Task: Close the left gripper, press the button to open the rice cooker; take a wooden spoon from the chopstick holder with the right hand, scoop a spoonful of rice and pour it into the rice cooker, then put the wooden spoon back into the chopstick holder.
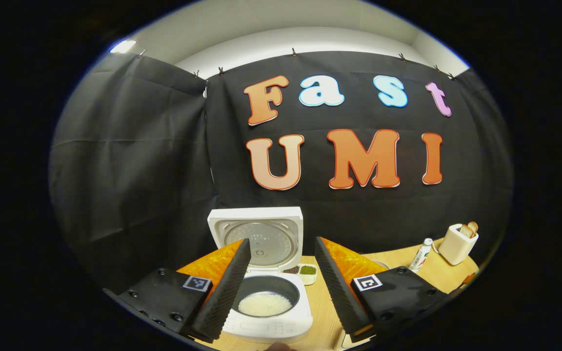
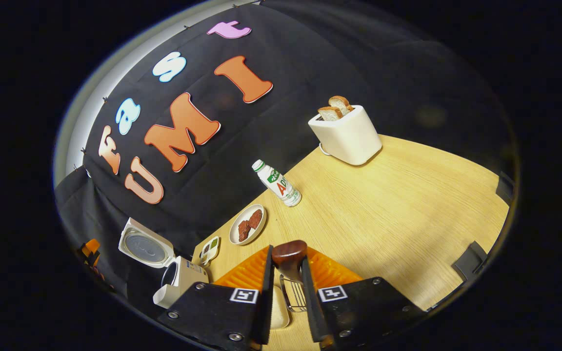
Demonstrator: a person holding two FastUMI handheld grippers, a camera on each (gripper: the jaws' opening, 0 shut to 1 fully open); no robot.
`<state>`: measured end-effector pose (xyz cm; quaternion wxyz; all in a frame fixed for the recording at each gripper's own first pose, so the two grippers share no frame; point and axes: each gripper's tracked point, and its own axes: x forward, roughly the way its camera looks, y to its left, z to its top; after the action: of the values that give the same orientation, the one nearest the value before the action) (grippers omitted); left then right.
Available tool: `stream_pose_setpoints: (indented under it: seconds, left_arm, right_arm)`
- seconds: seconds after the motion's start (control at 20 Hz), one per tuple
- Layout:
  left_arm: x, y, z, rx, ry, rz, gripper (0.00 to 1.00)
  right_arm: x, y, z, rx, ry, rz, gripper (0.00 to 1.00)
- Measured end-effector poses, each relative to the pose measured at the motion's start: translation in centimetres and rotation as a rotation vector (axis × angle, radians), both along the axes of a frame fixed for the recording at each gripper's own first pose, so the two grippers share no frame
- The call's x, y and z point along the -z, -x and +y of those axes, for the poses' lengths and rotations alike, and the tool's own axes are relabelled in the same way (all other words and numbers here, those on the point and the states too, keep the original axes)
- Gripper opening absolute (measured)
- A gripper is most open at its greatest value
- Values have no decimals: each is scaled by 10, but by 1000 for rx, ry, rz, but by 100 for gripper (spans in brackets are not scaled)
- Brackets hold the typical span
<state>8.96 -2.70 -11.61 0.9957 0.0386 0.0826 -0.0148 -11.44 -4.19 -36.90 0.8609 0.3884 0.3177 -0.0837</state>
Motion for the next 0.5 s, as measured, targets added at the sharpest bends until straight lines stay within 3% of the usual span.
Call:
stream_pose_setpoints:
  seconds: [0.15, 0.2, 0.3, 0.5]
  left_arm:
    - [-25, -29, 10, 10, 83, -14, 90]
    - [-35, -40, 16, 9, 94, -16, 90]
    - [-53, -64, 26, 14, 104, -15, 89]
    - [-78, -114, 49, -7, 107, 1, 89]
  right_arm:
    - [-3, 4, -16, 7, 81, 17, 49]
    - [-7, 5, -24, 7, 118, 15, 64]
    - [-23, 4, -40, 7, 192, 6, 83]
    - [-64, 2, -73, 15, 345, -26, 93]
